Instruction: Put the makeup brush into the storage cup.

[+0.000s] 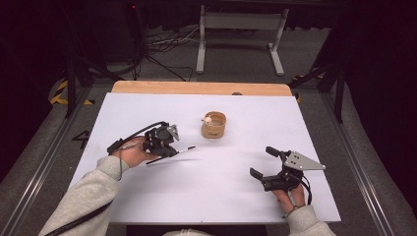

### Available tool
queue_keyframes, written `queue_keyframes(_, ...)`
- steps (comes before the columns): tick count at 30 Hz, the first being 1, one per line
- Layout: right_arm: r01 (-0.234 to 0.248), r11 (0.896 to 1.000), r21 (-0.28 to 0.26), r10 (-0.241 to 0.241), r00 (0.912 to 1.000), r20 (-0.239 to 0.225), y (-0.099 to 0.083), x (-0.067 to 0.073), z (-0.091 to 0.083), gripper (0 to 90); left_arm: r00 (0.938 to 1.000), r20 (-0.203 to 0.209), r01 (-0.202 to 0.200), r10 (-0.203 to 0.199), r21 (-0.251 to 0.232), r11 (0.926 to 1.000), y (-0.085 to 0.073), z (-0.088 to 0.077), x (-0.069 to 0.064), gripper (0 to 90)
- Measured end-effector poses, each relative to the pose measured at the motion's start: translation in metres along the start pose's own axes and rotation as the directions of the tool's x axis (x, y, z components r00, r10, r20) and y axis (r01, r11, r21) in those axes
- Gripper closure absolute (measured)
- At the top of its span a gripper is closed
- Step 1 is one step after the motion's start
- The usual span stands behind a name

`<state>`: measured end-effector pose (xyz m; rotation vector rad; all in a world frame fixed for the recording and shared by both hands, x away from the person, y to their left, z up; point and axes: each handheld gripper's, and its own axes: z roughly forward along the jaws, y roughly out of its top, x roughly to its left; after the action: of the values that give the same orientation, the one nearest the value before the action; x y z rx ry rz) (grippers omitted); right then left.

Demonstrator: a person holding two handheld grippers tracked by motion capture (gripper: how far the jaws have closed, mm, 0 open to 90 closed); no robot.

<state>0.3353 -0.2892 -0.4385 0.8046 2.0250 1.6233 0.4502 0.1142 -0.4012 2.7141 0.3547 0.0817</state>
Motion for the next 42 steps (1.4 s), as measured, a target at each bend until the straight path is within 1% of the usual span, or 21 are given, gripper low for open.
queue_keyframes(4, 0.000, 1.000, -0.001, 0.000, 1.0000, -0.002, 0.000, 0.000, 0.000, 0.6, 0.9999, 0.003, 0.013, -0.013, -0.078, 0.9969, 0.000, -0.008, -0.004, 84.9)
queue_keyframes(6, 0.001, 1.000, -0.001, -0.001, 1.0000, -0.001, 0.000, 0.000, 0.000, 0.6, 0.9998, 0.005, 0.021, -0.020, -0.094, 0.9954, -0.001, -0.010, -0.005, 84.9)
queue_keyframes(7, 0.001, 1.000, -0.001, -0.001, 1.0000, -0.001, 0.000, 0.000, 0.000, 0.6, 0.9996, 0.000, 0.027, -0.028, -0.131, 0.9910, -0.002, -0.014, -0.007, 84.9)
queue_keyframes(9, 0.002, 1.000, -0.001, -0.002, 1.0000, -0.002, 0.000, 0.000, 0.000, 0.6, 0.9995, -0.001, 0.031, -0.032, -0.146, 0.9888, -0.002, -0.016, -0.007, 84.9)
queue_keyframes(15, 0.001, 1.000, 0.000, -0.001, 1.0000, -0.001, 0.001, 0.001, 0.000, 0.6, 0.9990, 0.004, 0.044, -0.044, -0.281, 0.9586, -0.007, -0.027, -0.012, 84.9)
queue_keyframes(17, 0.003, 1.000, 0.001, -0.003, 1.0000, -0.002, 0.001, 0.001, 0.000, 0.6, 0.9986, 0.010, 0.051, -0.051, -0.339, 0.9394, -0.010, -0.030, -0.014, 84.9)
queue_keyframes(18, 0.003, 1.000, 0.001, -0.003, 1.0000, -0.002, 0.001, 0.001, 0.000, 0.6, 0.9986, 0.010, 0.051, -0.051, -0.339, 0.9394, -0.010, -0.030, -0.014, 84.9)
queue_keyframes(20, 0.003, 1.000, 0.000, -0.003, 1.0000, -0.002, 0.001, 0.001, 0.000, 0.6, 0.9979, 0.025, 0.065, -0.060, -0.391, 0.9179, -0.012, -0.032, -0.015, 84.8)
queue_keyframes(21, 0.004, 1.000, 0.000, -0.004, 1.0000, -0.003, 0.001, 0.001, 0.000, 0.6, 0.9977, 0.029, 0.067, -0.061, -0.403, 0.9128, -0.013, -0.032, -0.015, 84.9)
queue_keyframes(22, 0.004, 1.000, -0.001, -0.004, 1.0000, -0.003, 0.001, 0.001, 0.000, 0.6, 0.9965, 0.041, 0.083, -0.072, -0.426, 0.9011, -0.014, -0.032, -0.016, 84.8)
queue_keyframes(24, 0.003, 1.000, 0.002, -0.003, 1.0000, -0.004, 0.001, 0.001, 0.000, 0.6, 0.9970, 0.040, 0.077, -0.066, -0.465, 0.8818, -0.017, -0.033, -0.018, 84.9)
queue_keyframes(25, 0.003, 1.000, 0.000, -0.003, 1.0000, -0.004, 0.001, 0.001, 0.000, 0.6, 0.9971, 0.043, 0.076, -0.063, -0.487, 0.8702, -0.018, -0.033, -0.019, 84.9)
queue_keyframes(27, 0.004, 1.000, 0.001, -0.004, 1.0000, -0.005, 0.001, 0.001, 0.000, 0.6, 0.9966, 0.046, 0.083, -0.069, -0.542, 0.8360, -0.021, -0.034, -0.021, 84.9)
queue_keyframes(28, 0.004, 1.000, 0.001, -0.004, 1.0000, -0.005, 0.001, 0.001, 0.000, 0.6, 0.9966, 0.046, 0.083, -0.069, -0.542, 0.8360, -0.021, -0.034, -0.021, 85.0)
queue_keyframes(29, 0.003, 1.000, 0.001, -0.003, 1.0000, -0.005, 0.001, 0.001, 0.000, 0.6, 0.9953, 0.054, 0.097, -0.080, -0.565, 0.8193, -0.023, -0.033, -0.022, 85.0)
queue_keyframes(32, 0.006, 1.000, 0.001, -0.006, 1.0000, -0.005, 0.001, 0.002, 0.000, 0.6, 0.9943, 0.058, 0.107, -0.090, -0.616, 0.7806, -0.026, -0.033, -0.024, 84.9)
queue_keyframes(34, 0.007, 1.000, 0.001, -0.007, 1.0000, -0.006, 0.001, 0.002, 0.000, 0.6, 0.9930, 0.067, 0.118, -0.098, -0.651, 0.7501, -0.029, -0.033, -0.026, 84.9)
queue_keyframes(36, 0.009, 1.000, 0.001, -0.009, 0.9999, -0.007, 0.001, 0.002, 0.001, 0.6, 0.9935, 0.064, 0.113, -0.094, -0.678, 0.7267, -0.030, -0.033, -0.027, 85.0)
queue_keyframes(38, 0.010, 1.000, 0.001, -0.010, 0.9999, -0.008, 0.001, 0.002, 0.001, 0.6, 0.9943, 0.054, 0.103, -0.092, -0.697, 0.7092, -0.031, -0.033, -0.029, 85.0)
queue_keyframes(41, 0.009, 1.000, 0.003, -0.009, 0.9999, -0.007, 0.001, 0.002, 0.001, 0.6, 0.9949, 0.048, 0.095, -0.088, -0.730, 0.6770, -0.030, -0.034, -0.031, 85.0)
queue_keyframes(42, 0.010, 1.000, 0.003, -0.010, 0.9999, -0.008, 0.001, 0.002, 0.001, 0.6, 0.9945, 0.046, 0.098, -0.094, -0.743, 0.6624, -0.029, -0.035, -0.032, 85.0)
